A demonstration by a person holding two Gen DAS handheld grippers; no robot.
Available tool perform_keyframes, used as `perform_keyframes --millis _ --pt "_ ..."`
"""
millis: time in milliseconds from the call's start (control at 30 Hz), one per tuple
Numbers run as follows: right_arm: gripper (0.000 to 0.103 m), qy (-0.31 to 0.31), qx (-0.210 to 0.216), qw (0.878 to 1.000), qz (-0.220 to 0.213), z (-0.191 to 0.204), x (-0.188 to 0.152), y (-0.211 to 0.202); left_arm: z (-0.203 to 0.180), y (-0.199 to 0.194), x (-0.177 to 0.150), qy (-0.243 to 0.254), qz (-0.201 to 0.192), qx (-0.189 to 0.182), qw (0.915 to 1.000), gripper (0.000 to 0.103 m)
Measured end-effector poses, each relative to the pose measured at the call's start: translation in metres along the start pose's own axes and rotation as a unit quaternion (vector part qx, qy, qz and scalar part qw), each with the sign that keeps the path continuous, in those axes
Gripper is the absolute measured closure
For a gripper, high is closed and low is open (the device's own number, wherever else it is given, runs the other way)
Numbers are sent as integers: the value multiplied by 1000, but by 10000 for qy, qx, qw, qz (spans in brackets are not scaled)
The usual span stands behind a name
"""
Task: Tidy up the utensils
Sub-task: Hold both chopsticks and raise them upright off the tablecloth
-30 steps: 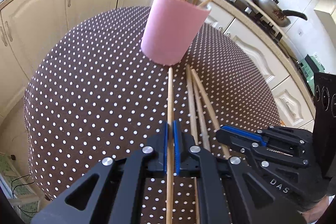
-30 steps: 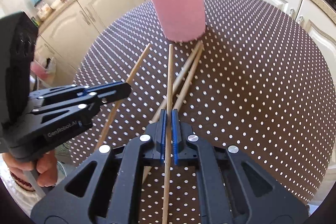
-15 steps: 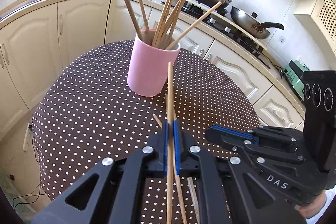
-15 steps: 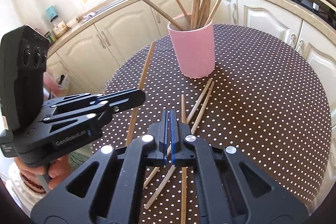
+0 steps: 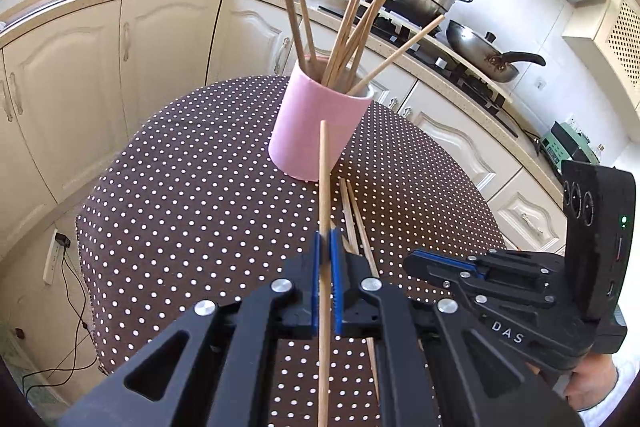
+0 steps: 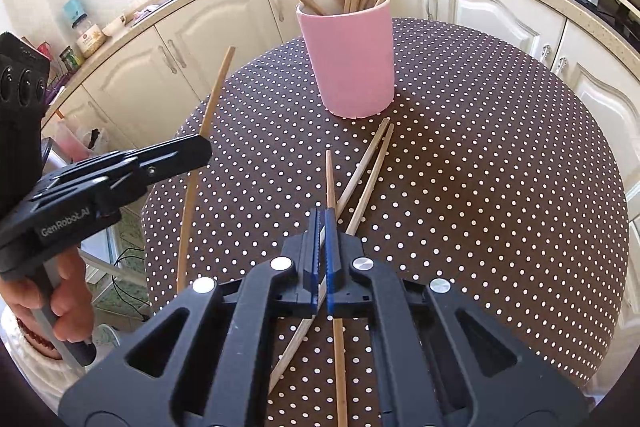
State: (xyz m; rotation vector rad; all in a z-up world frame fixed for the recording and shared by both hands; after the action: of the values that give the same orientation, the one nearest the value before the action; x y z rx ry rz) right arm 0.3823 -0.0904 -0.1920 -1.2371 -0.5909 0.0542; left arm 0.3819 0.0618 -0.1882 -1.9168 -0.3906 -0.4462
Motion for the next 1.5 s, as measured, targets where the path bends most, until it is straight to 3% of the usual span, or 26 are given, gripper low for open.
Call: perform_keyframes --millis 367,867,967,1200,1500 --pt "100 48 -188 9997 143 10 7 10 11 9 -4 33 253 2 9997 98" --pt "100 96 -197 9998 15 6 10 -5 9 15 -4 67 397 -39 9992 98" --pt "100 -84 -187 9991 372 9 8 3 9 16 -5 51 422 -12 9991 98" --pt "99 -283 -646 9954 641 10 14 27 11 23 -6 -60 545 6 9985 98" --pt "99 -390 -712 9927 890 12 20 50 8 34 -8 -17 674 83 9977 98"
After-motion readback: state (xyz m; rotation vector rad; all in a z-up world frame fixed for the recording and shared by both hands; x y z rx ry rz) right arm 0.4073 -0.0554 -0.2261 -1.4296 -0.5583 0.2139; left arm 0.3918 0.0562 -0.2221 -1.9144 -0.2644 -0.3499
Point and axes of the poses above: each gripper's, at about its wrist camera, not at the fingertips, and y roughly the way its jaws point, z to its left, x to its top, the point moved 5 cm from there along y, roughly the way its jaws point, and after that the axes turned 13 degrees about z, right-handed, at the moved point
